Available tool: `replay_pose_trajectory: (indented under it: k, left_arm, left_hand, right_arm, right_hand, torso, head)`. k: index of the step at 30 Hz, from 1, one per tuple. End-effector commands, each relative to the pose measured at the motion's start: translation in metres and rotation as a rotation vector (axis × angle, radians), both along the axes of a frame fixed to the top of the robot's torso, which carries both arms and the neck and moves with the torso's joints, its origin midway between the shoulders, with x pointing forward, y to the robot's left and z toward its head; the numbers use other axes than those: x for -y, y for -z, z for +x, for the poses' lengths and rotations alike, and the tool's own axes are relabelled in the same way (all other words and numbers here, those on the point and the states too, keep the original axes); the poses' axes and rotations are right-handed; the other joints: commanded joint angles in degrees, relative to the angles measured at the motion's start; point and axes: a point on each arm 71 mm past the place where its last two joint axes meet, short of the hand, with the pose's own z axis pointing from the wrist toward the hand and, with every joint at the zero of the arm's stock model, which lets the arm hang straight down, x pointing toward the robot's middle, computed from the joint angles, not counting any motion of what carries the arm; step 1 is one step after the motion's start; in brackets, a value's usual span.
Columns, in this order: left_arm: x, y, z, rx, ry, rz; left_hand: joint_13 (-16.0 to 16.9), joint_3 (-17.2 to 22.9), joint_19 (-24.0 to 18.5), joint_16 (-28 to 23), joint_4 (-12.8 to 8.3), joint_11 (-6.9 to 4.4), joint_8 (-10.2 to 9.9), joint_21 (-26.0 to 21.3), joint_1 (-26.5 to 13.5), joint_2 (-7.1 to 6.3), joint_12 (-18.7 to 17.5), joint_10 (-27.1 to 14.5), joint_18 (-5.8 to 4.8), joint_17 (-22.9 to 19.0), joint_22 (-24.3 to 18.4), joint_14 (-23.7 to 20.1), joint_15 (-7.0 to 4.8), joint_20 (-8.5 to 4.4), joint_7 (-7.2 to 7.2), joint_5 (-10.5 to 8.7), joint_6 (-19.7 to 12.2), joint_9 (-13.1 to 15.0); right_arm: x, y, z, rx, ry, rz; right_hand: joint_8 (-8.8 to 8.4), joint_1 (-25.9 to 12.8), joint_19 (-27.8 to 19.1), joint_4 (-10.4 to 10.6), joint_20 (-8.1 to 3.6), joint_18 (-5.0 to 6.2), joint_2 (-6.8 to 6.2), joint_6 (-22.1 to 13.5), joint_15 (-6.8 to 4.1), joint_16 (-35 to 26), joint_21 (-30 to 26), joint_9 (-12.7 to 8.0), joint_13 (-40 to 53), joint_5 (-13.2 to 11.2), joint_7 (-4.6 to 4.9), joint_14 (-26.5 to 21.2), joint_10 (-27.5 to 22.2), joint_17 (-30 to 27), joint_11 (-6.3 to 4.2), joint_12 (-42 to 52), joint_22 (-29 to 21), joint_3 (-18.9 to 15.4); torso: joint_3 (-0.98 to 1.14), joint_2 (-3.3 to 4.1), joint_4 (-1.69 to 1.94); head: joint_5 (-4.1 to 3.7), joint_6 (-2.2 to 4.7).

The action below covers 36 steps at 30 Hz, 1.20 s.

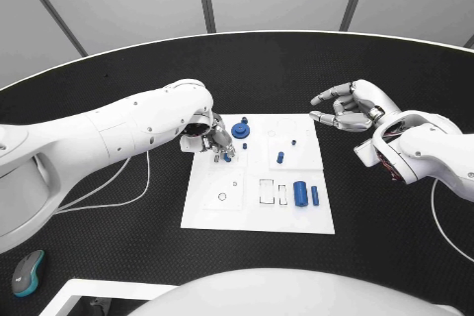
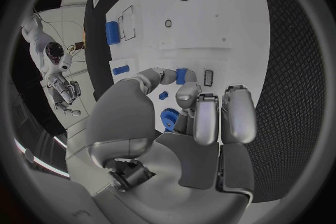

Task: Assemble the parts on the task board

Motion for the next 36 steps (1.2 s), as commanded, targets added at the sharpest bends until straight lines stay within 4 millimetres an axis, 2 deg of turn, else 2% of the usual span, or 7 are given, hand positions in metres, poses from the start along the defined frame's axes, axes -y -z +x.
replay_pose_trajectory:
  k: [1, 8, 16, 27, 36]
  left_arm:
    - [-0.0015, 0.0003, 0.0002, -0.005, -0.014, 0.025]
    - [-0.0001, 0.0001, 0.0018, 0.006, -0.026, 0.027]
    - [0.0006, -0.0001, 0.0043, 0.022, -0.045, 0.028]
    - [0.0017, 0.0009, 0.0031, 0.002, -0.023, 0.04]
    - [0.0013, 0.0008, 0.003, 0.007, -0.026, 0.041]
  left_hand:
    - [0.0, 6.11, 0.21, -0.34, -5.77, -1.71, 0.12, 0.21, 0.65, 0.02, 0.04, 1.39, -0.58, 5.75, 0.08, 3.3, -0.54, -0.06, -1.99, 0.19, 2.06, 0.06]
    - [-0.18, 6.12, 0.17, -0.34, -5.67, -1.67, 0.06, 0.17, 0.58, 0.17, -0.1, 1.32, -0.57, 5.75, -0.01, 3.31, -0.52, -0.05, -1.95, 0.08, 2.05, 0.04]
    - [-0.48, 5.74, -0.1, -0.42, -5.2, -1.42, -0.47, -0.08, 0.37, 1.05, -0.39, 0.88, -0.47, 5.68, -0.47, 3.29, -0.35, 0.04, -1.68, -1.04, 1.32, -0.07]
    - [-0.3, 5.38, -0.18, -0.44, -5.18, -1.32, -0.71, -0.15, 0.38, 1.16, -0.22, 0.78, -0.46, 5.67, -0.57, 3.29, -0.25, 0.11, -1.57, -1.46, 1.1, -0.17]
    - [-0.31, 5.36, -0.2, -0.43, -5.21, -1.32, -0.74, -0.16, 0.41, 1.19, -0.22, 0.77, -0.46, 5.69, -0.59, 3.3, -0.24, 0.13, -1.58, -1.46, 1.11, -0.19]
  right_arm:
    - [-0.0003, -0.0001, -0.0001, 0.0, -0.001, 0.0]
    - [-0.0009, -0.0004, -0.001, 0.001, -0.003, 0.002]
    - [-0.0007, -0.0007, -0.0018, 0.001, -0.003, 0.002]
    - [0.0, -0.0009, -0.0022, 0.001, -0.002, 0.002]
    - [0.0001, -0.0009, -0.0022, 0.001, -0.002, 0.002]
  right_hand:
    - [0.4, 0.49, 1.23, 0.29, -0.37, 0.81, -0.27, 0.4, -0.38, -0.34, -0.17, -0.06, 4.28, 0.3, -0.01, 3.95, 0.45, 6.86, -0.03, 0.3, 5.74, 0.08]
    - [0.4, 0.49, 1.23, 0.29, -0.37, 0.81, -0.27, 0.4, -0.38, -0.34, -0.17, -0.06, 4.28, 0.3, -0.01, 3.95, 0.45, 6.86, -0.03, 0.3, 5.74, 0.08]
    - [0.4, 0.49, 1.23, 0.29, -0.37, 0.81, -0.27, 0.4, -0.38, -0.34, -0.17, -0.06, 4.28, 0.3, -0.01, 3.95, 0.45, 6.86, -0.03, 0.3, 5.74, 0.08]
    - [0.4, 0.49, 1.23, 0.29, -0.37, 0.81, -0.27, 0.4, -0.38, -0.34, -0.17, -0.06, 4.28, 0.3, -0.01, 3.95, 0.45, 6.86, -0.03, 0.3, 5.74, 0.08]
    - [0.41, 0.56, 1.2, 0.26, -0.39, 0.84, -0.34, 0.35, -0.39, -0.46, -0.34, -0.09, 4.16, 0.31, 0.0, 3.92, 0.36, 6.71, -0.03, 0.17, 5.63, 0.11]
  torso:
    - [0.02, -0.01, -0.01]
    - [-0.03, 0.01, -0.03]
    - [0.0, -0.05, -0.05]
    - [-0.06, -0.11, -0.08]
    - [-0.06, -0.12, 0.02]
  head:
    - [0.03, 0.0]
    - [-0.11, 0.0]
    - [-0.19, 0.0]
    - [-0.44, 0.0]
    - [-0.49, 0.0]
